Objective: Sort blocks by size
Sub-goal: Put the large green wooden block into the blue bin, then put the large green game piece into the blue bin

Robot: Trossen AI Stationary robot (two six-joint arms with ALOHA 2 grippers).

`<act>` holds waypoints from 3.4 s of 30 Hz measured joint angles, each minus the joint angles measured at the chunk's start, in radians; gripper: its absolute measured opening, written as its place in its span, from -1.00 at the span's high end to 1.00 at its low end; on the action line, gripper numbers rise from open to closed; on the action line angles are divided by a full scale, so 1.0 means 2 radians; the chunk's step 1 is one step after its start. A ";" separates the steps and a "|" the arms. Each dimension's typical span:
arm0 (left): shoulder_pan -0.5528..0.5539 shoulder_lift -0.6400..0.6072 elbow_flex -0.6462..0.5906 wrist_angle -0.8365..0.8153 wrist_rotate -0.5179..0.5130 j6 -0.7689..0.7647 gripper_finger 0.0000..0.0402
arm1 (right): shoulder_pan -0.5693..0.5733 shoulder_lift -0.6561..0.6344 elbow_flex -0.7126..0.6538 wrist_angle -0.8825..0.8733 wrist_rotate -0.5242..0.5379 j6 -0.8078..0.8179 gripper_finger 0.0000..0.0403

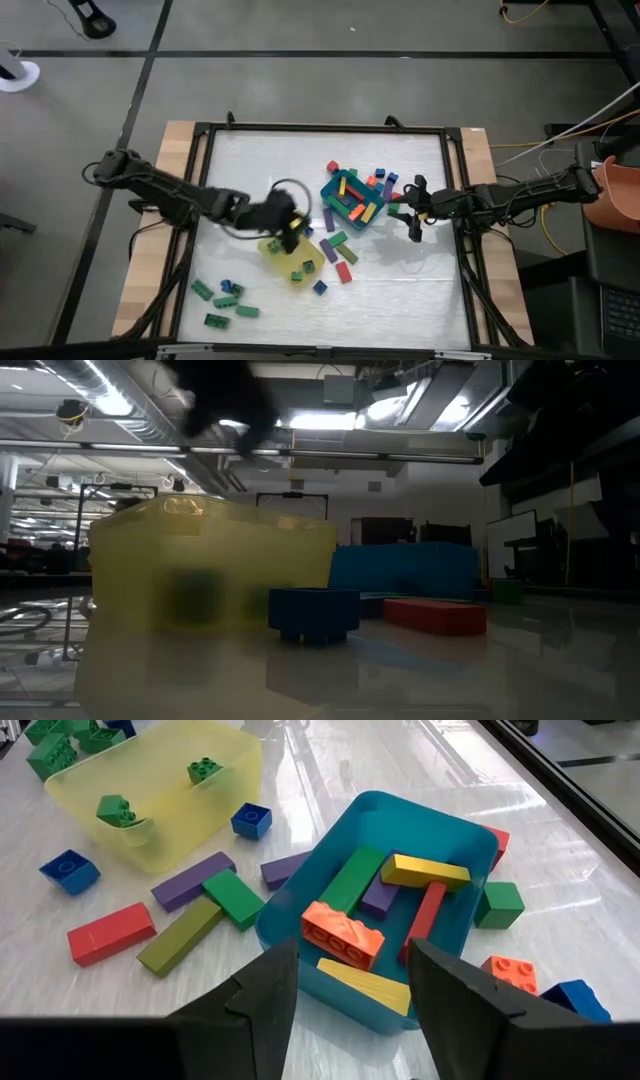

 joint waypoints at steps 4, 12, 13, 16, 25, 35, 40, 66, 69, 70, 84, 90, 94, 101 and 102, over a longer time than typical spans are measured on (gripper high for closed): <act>0.057 0.056 0.000 0.186 0.001 0.131 0.74 | 0.000 0.000 0.000 0.001 0.000 0.000 0.06; 0.143 0.180 0.000 0.408 0.058 0.207 0.73 | 0.000 0.000 0.000 0.000 0.000 0.000 0.06; 0.150 0.192 0.000 0.414 0.061 0.200 0.73 | 0.000 0.000 0.000 0.000 0.000 0.000 0.06; 0.167 0.221 0.000 0.414 0.063 0.183 0.72 | 0.000 0.000 0.000 0.000 0.000 0.000 0.06; 0.183 0.210 0.000 0.393 0.082 0.151 0.29 | 0.000 0.000 0.000 -0.001 0.000 0.000 0.06; 0.124 0.080 0.000 0.191 0.283 0.095 0.13 | 0.000 0.001 0.000 -0.010 0.000 0.000 0.06; 0.029 0.045 0.000 0.091 0.294 -0.005 0.13 | 0.000 0.001 0.000 -0.011 0.000 0.000 0.06; -0.245 0.052 0.000 -0.018 0.163 -0.367 0.35 | 0.000 0.001 0.000 -0.011 -0.013 0.026 0.06; -0.257 0.053 0.000 -0.029 0.158 -0.383 0.37 | 0.000 0.001 0.000 -0.011 -0.013 0.026 0.06; -0.260 0.054 0.000 -0.032 0.158 -0.385 0.37 | 0.000 0.001 0.000 -0.011 -0.013 0.026 0.06; -0.277 0.133 0.027 -0.103 0.177 -0.304 0.37 | 0.000 0.001 0.000 -0.009 -0.013 0.026 0.06; -0.277 0.159 0.073 -0.187 0.173 -0.269 0.37 | 0.000 0.001 0.000 -0.007 -0.009 0.026 0.06; -0.285 0.174 0.083 -0.195 0.161 -0.241 0.37 | 0.000 0.001 0.000 -0.006 -0.009 0.027 0.06; -0.296 0.198 0.084 -0.201 0.153 -0.233 0.37 | 0.000 0.001 0.000 -0.006 -0.009 0.027 0.06; -0.296 0.200 0.084 -0.205 0.150 -0.232 0.37 | 0.000 0.001 0.000 -0.006 -0.009 0.027 0.06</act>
